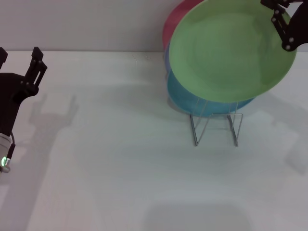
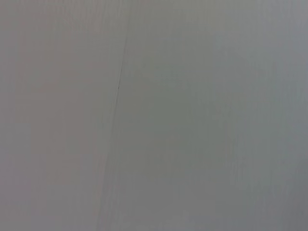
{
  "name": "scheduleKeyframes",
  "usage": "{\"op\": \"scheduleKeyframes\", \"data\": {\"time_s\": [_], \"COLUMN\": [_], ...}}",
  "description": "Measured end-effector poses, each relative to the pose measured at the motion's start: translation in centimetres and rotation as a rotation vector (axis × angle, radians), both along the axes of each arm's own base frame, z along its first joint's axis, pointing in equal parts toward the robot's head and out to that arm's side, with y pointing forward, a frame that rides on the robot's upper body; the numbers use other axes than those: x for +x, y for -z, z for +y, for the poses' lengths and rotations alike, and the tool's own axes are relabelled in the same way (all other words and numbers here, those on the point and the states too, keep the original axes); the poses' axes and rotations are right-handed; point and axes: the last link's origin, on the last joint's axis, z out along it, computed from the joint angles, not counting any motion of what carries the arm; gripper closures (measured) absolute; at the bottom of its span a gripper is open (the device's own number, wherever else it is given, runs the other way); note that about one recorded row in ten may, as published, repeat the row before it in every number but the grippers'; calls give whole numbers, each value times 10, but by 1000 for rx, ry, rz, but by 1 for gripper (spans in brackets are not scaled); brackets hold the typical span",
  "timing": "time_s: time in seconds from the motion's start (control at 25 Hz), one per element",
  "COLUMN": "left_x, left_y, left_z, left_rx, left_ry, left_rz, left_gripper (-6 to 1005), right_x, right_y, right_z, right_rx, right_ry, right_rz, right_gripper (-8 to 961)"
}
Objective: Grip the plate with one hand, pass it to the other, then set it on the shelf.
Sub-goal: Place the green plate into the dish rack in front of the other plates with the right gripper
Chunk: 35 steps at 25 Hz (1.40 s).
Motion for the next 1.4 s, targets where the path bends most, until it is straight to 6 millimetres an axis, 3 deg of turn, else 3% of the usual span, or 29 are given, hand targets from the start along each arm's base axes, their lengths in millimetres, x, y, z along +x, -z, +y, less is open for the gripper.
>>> {"op": "scheduleKeyframes", "data": {"time_s": [1.4], "left_x": [2], "left_y": [4], "left_z": [-4], "left_rx": [-9], "left_ry": [18], "left_rz": [5], "left_gripper": [184], "right_x": [3], "right_y": [9], "right_z": [-9], "right_rx": [-25], "right_ry": [-10], "right_rz": [-45], "right_gripper": [878]}}
